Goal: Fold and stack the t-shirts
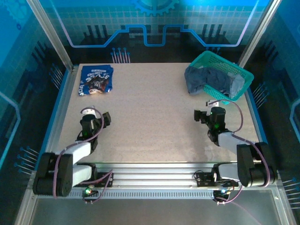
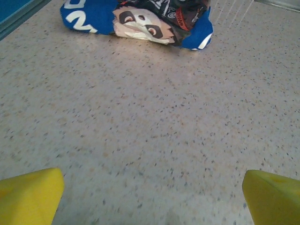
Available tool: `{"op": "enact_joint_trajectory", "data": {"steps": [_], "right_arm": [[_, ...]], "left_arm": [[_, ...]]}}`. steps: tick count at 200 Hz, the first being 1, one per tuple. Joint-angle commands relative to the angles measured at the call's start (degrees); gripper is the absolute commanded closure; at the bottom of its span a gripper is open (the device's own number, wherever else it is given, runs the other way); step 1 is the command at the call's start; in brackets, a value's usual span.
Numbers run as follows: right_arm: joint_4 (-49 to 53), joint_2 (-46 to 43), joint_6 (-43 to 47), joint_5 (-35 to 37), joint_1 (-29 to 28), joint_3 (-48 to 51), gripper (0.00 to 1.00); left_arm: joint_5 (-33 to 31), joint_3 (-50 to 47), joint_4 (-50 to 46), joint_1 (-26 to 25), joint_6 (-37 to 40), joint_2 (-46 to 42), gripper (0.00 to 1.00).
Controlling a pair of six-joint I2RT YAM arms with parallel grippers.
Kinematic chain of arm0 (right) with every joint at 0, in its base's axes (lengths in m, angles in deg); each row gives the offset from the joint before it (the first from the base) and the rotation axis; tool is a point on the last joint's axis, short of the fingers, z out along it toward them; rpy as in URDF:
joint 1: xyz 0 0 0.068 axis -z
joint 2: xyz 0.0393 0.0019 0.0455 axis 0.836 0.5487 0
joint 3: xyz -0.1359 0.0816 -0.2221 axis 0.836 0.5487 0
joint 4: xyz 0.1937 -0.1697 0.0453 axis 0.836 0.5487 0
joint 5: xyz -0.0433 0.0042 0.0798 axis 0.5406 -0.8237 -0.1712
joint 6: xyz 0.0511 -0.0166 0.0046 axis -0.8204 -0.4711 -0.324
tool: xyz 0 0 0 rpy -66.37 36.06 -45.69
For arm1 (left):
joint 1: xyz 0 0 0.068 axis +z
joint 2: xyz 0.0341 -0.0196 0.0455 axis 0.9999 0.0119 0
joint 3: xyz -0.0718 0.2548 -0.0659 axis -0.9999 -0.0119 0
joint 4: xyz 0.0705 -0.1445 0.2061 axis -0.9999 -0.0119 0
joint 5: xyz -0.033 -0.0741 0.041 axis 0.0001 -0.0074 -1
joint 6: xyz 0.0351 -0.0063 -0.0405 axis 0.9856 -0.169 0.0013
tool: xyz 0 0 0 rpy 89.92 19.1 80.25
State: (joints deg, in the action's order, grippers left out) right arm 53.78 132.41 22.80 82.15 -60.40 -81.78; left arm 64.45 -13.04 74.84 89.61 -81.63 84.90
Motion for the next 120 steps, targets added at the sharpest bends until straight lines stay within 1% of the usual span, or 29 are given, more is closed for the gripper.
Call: {"op": "enact_joint_trajectory", "data": {"steps": [1, 13, 20, 40, 52, 56, 60, 67, 80, 108, 120], "right_arm": [[-10.64, 3.09, 1.67, -4.55, 2.16, -1.37, 0.00], [-14.89, 5.16, 0.61, -5.62, 3.40, -0.14, 0.00], [-13.78, 5.41, 0.97, -6.20, 3.35, -0.55, 0.00], [-17.66, 8.20, 1.41, -5.90, 2.77, 0.12, 0.00], [-18.84, 10.42, 2.16, -7.46, 2.74, -0.51, 0.00], [-17.24, 10.49, 2.62, -8.03, 2.50, -1.22, 0.00], [-15.76, 10.33, 2.78, -7.85, 2.27, -1.83, 0.00], [-16.41, 10.53, 2.81, -7.63, 2.11, -1.80, 0.00], [-16.39, 10.53, 2.80, -7.84, 2.29, -1.84, 0.00], [-15.79, 10.60, 2.82, -7.36, 2.08, -2.13, 0.00], [-15.62, 10.63, 3.00, -6.99, 1.83, -2.19, 0.00]], "left_arm": [[1.79, 4.72, 8.71, -0.38, 3.51, 3.99, 0.01], [2.12, 5.48, 10.78, -0.38, 5.33, 5.95, 0.01], [2.09, 5.29, 12.24, -0.32, 5.87, 6.96, 0.01], [1.41, 1.50, 27.88, -0.19, 6.21, 14.75, 0.01], [1.22, 1.17, 33.51, -0.26, 6.77, 19.28, 0.01], [1.06, 1.38, 33.24, -0.28, 6.90, 19.48, 0.01], [1.14, 1.82, 30.77, -0.24, 6.47, 18.59, 0.01], [1.19, 2.57, 27.48, -0.29, 6.02, 17.55, 0.01], [1.84, 2.69, 29.28, -0.29, 6.72, 18.50, 0.01], [3.19, 5.50, 23.26, -0.30, 6.97, 18.10, 0.01], [3.01, 6.06, 22.35, -0.29, 6.97, 18.20, 0.01]]}}
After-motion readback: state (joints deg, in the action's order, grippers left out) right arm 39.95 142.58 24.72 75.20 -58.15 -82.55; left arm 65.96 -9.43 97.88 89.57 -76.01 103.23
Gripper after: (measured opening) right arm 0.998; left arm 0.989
